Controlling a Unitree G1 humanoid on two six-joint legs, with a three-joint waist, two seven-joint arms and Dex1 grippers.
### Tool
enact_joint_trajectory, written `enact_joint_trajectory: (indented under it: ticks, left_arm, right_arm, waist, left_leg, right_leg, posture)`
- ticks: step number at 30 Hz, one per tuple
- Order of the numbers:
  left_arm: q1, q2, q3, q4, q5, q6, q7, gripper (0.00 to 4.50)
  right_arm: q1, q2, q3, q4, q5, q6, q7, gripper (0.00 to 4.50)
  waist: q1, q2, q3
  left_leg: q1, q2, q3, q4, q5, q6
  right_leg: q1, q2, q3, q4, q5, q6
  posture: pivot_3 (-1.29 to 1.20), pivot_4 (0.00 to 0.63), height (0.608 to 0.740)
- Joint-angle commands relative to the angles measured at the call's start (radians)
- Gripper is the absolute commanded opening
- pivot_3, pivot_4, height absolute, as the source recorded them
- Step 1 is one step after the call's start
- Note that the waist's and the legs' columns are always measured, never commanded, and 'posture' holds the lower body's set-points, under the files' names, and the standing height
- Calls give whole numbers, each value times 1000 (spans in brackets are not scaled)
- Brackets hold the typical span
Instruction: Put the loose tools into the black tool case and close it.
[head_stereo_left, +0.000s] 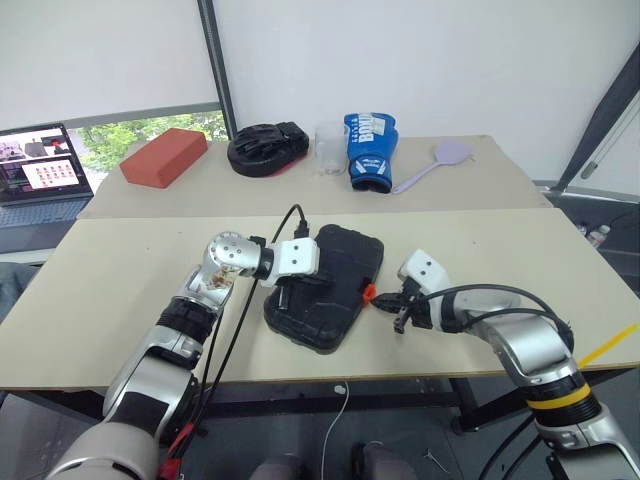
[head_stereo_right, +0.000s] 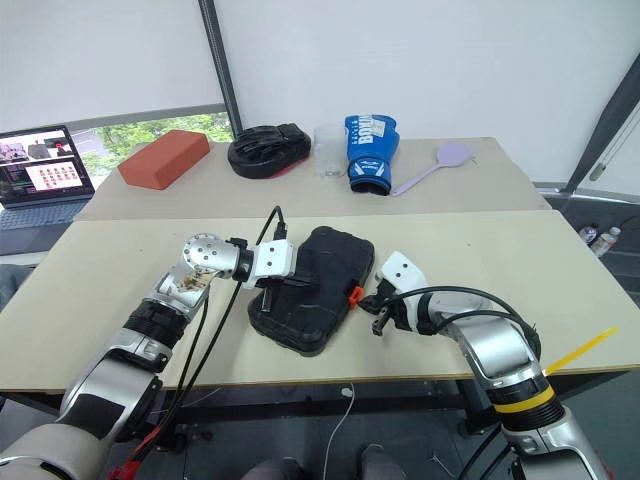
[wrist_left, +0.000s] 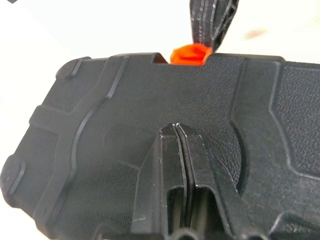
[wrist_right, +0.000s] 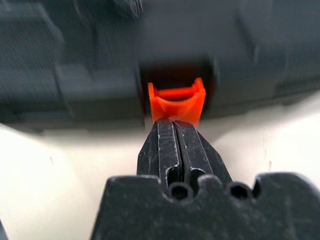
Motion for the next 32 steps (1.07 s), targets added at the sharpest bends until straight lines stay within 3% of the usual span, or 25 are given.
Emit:
enact_joint_trajectory:
  ticks: [1,5,10,14,16,20,23,27,32]
  left_arm:
    - [67,-10,-79,54,69,8,-19,88]
    - [68,-8,-74,73,79,6,-1,88]
    - [86,45,10,15,2,131,-10,88]
    - [131,132,137,-123,-140,369,-49,1094]
    - [174,203,196,-212,-207,472,-69,1839]
    - [360,502,453,-485,-451,808,-180,3428]
    - [471,611,571,-595,-537,921,-173,4493]
    - [575,648,660,-665,-569,946,-137,4500]
    - [592,626,681,-685,-584,915,-69,4500]
  right_arm:
    - [-40,19,19,-30,-16,-67,4,0]
    - [-38,27,27,-16,-33,-79,5,0]
    - [1,-18,-88,-84,59,-14,48,0]
    - [67,-111,-220,-140,202,6,171,1121]
    - [109,-185,-288,-149,267,-8,262,1834]
    - [114,-415,-437,29,350,-35,515,3330]
    - [64,-495,-432,159,346,-93,615,4310]
    - [-43,-501,-371,312,277,-186,649,4460]
    - [-114,-466,-318,383,247,-223,648,4460]
  waist:
    - [-1,0,0]
    - [-3,0,0]
    - [-4,0,0]
    - [-4,-1,1]
    - [-8,-1,1]
    - [-22,0,8]
    - [-17,-4,16]
    - [12,2,19]
    - [20,0,22]
  left_leg:
    - [0,0,0,0,0,0]
    - [1,0,0,0,-1,-1]
    - [1,0,0,0,-1,-1]
    - [-4,0,0,-1,2,-3]
    - [-9,0,1,-1,5,-2]
    - [-16,0,2,-1,4,-2]
    - [-22,0,2,-1,4,-1]
    - [-20,0,0,-1,-1,-8]
    - [-22,-1,0,-1,-2,-8]
  right_leg:
    - [0,0,0,0,0,0]
    - [1,0,0,0,0,0]
    - [1,0,0,0,0,0]
    - [-5,1,0,0,0,0]
    - [-12,1,0,1,4,-7]
    - [-18,2,1,0,3,-10]
    - [-24,2,1,-1,3,-10]
    - [-16,0,-1,-11,4,-10]
    - [-18,0,-2,-11,5,-11]
  posture:
    - [0,150,740]
    - [0,150,740]
    - [0,150,740]
    - [0,150,740]
    - [0,150,740]
    - [0,150,740]
    - [0,150,740]
    - [0,150,740]
    - [0,150,740]
